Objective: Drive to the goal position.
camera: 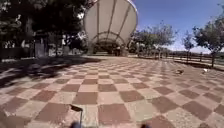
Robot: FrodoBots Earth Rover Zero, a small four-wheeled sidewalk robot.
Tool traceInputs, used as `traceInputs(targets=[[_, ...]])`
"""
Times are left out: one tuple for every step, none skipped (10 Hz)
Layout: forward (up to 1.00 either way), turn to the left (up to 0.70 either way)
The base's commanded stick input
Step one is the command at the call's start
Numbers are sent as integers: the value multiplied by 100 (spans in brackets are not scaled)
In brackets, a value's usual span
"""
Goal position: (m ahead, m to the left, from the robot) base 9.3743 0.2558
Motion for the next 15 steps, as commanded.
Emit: traceInputs(targets=[[100,0],[100,-1],[100,-15],[100,-40],[100,-29],[100,0],[100,0],[100,0],[100,0],[100,0],[100,0],[100,0],[100,0],[100,0],[100,0]])
